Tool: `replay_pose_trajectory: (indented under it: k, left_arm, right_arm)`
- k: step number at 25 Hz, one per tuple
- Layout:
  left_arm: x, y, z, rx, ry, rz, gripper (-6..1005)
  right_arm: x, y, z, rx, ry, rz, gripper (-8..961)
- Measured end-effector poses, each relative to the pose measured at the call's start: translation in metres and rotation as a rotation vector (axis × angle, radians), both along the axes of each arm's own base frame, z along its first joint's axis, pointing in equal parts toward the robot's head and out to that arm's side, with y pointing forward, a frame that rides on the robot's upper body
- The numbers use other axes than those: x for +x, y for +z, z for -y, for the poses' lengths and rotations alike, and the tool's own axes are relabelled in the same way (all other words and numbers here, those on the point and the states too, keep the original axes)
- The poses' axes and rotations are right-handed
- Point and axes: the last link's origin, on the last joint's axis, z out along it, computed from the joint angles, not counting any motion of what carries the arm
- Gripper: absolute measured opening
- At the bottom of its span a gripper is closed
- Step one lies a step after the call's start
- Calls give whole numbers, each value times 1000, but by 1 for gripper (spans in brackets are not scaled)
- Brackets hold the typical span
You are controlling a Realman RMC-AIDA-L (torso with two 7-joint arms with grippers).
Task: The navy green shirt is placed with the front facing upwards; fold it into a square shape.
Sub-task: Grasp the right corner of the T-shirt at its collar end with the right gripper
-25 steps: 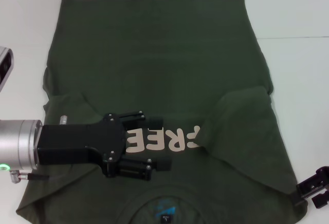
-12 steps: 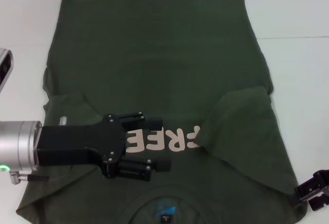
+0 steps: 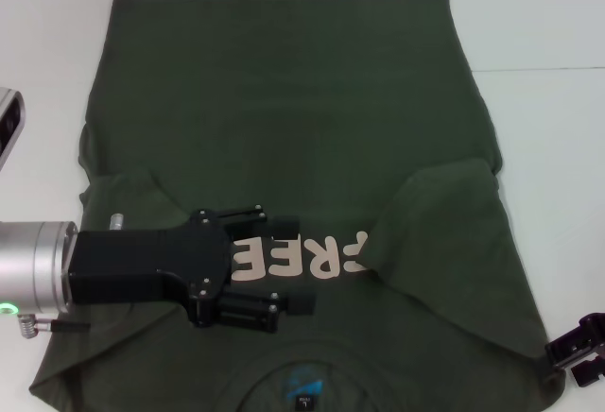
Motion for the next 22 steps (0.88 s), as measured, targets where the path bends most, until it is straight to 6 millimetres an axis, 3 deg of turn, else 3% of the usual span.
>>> replay_pose_trajectory:
  k: [13, 22]
  left_arm:
    - [0, -2, 1, -8, 2, 6, 927]
    - [0, -1, 1, -6, 6, 10, 922]
  right_arm:
    - [0, -3, 0, 7, 1, -1, 661]
    - [-1, -5, 0, 9, 6, -4, 485]
